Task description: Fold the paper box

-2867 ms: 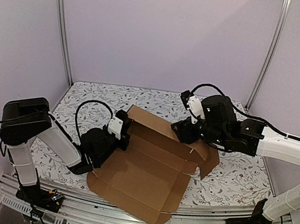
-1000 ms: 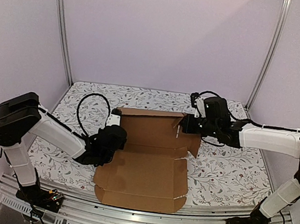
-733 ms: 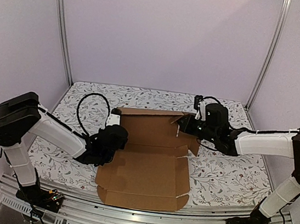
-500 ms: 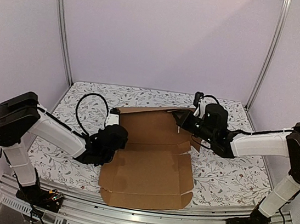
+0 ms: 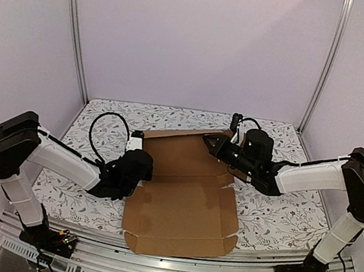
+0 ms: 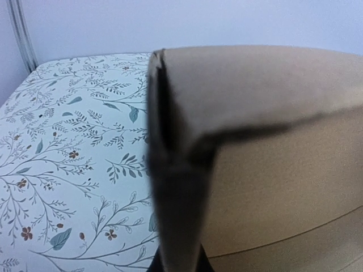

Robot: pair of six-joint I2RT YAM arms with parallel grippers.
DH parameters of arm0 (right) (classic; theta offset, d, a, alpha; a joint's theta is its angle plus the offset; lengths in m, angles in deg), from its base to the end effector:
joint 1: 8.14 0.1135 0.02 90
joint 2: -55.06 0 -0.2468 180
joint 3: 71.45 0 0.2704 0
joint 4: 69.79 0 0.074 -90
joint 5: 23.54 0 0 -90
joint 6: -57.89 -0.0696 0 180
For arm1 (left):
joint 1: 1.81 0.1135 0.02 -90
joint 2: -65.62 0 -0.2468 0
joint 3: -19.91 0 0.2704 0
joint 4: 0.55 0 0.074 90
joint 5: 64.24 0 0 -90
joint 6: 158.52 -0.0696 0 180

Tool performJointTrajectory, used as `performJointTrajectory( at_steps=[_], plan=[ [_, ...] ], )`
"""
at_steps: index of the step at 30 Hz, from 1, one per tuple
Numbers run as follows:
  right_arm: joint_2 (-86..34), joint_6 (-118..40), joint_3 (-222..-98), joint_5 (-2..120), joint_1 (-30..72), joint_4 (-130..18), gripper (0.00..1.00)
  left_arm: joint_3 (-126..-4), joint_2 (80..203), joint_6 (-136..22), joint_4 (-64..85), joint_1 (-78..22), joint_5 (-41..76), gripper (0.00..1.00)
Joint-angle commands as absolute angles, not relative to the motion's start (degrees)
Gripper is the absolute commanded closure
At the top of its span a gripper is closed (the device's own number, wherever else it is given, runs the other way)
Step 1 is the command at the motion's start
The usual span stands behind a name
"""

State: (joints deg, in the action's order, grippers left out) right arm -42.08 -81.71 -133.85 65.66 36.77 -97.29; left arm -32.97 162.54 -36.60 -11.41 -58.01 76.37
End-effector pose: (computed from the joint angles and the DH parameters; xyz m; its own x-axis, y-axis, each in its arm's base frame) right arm 0.2935 0.2939 0.1862 -0.6029 0.4742 -0.6416 -0.3959 0.5204 0.7566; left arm 0.2355 -0.2551 0.1059 -0.3470 -0.0848 -0.9340 -0.0188 0.9963 -0.0835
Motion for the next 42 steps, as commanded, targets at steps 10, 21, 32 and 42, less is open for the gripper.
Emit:
performJointTrajectory(
  at_steps=[10,21,32,42],
  plan=[
    [-29.3,-74.1,-126.0,56.3,37.2,-89.5,1.00,-30.5,158.7,-32.3,-11.4,-54.6,67.0,1.00],
    [-11.2,-59.1,-124.4,46.3,37.4,-68.8,1.00,-27.3,156.1,-27.7,-15.3,-48.9,58.1,1.00],
    [7.6,-45.1,-124.3,54.6,37.4,-48.9,1.00,-24.1,152.7,-24.2,-21.8,-45.2,48.4,1.00],
    [14.7,-43.6,-119.7,53.9,37.4,-50.1,1.00,-23.5,146.6,-20.4,-23.3,-43.8,39.9,1.00]
  ],
)
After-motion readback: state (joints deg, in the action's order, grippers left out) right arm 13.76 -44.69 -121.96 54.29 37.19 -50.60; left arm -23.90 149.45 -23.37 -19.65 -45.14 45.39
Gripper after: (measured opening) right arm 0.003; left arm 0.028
